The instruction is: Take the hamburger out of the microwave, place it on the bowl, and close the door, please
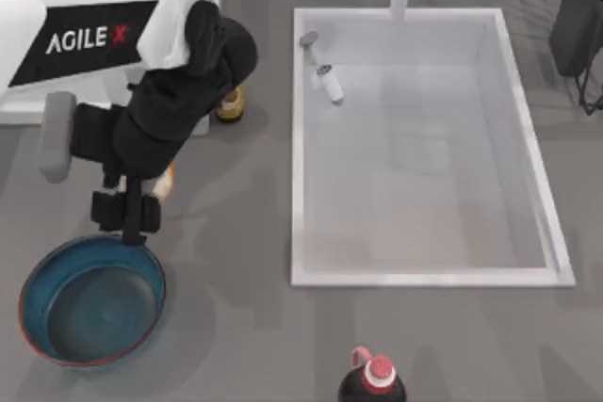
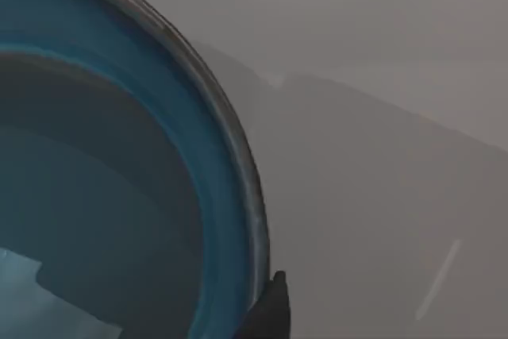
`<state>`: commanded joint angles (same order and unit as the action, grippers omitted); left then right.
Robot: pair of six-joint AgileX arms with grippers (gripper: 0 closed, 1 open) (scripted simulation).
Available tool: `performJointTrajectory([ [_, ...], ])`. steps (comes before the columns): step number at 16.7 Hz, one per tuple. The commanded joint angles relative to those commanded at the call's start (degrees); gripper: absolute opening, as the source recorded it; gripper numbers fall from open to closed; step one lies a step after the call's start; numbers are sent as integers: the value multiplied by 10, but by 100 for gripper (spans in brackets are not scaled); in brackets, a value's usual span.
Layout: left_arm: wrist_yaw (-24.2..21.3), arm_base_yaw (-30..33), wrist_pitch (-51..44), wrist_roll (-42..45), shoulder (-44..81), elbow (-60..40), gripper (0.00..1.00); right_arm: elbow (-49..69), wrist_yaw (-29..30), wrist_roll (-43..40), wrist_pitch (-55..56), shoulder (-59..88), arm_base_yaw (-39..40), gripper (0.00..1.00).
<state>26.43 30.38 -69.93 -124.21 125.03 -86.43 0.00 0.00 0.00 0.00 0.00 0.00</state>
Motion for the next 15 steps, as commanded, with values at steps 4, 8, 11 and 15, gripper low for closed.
performJointTrajectory([
  [4,65,55,-185,-213,73,-9,0,0,0,0,0,0,0,100],
  [8,104,89,-295,-338,124,-5,0,0,0,0,0,0,0,100],
  [11,113,97,-321,-368,136,-2,0,0,0,0,0,0,0,100],
  [15,113,97,-321,-368,136,-2,0,0,0,0,0,0,0,100],
])
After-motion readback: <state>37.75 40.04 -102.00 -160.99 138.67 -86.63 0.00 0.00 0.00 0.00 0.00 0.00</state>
